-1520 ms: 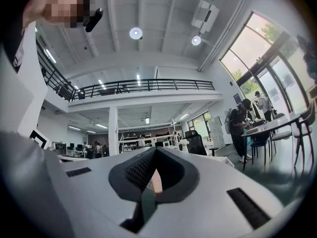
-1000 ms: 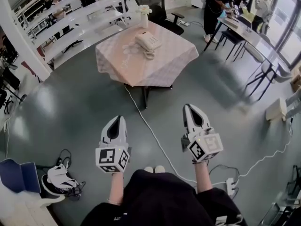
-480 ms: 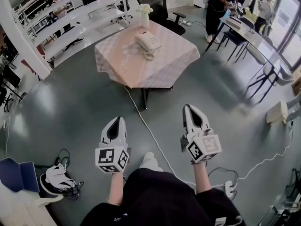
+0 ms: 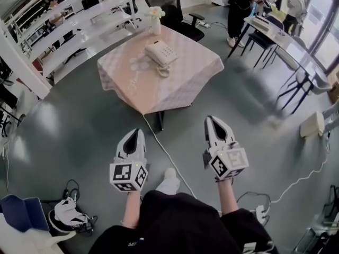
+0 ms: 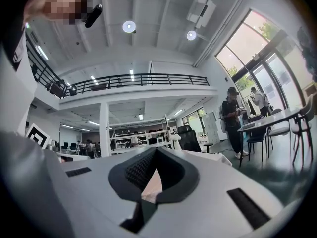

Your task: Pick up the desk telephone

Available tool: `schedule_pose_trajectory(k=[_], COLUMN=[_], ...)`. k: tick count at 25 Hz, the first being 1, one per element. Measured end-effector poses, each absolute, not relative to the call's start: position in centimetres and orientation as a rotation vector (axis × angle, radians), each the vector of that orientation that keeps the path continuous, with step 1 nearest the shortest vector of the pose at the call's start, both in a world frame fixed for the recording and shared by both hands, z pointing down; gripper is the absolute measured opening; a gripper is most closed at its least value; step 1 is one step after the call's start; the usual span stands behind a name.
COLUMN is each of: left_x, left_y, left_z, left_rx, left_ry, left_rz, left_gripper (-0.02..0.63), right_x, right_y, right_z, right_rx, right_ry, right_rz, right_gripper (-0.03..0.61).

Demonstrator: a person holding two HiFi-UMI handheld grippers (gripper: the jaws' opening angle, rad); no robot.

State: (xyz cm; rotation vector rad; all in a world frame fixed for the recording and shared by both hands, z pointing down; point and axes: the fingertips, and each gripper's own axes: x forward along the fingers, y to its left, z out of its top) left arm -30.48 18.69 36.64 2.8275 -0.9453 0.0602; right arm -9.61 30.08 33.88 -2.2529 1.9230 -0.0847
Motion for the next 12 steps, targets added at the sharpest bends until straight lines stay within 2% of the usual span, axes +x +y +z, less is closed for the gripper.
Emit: schedule_pose_trajectory(k=[12], left_x=[-25.0], left_y=[9.8], left_z=[38.1], left_rx=[2.801], left_ry=[-0.868], left_rz=[0.076], left_gripper=[-0.002], right_x=[-5.7], right_y=[21.2], right_z=[35.7], right_rx=[-2.296], right_ry=[1.895], right_rz=[-0.156], right_gripper=[-0.009])
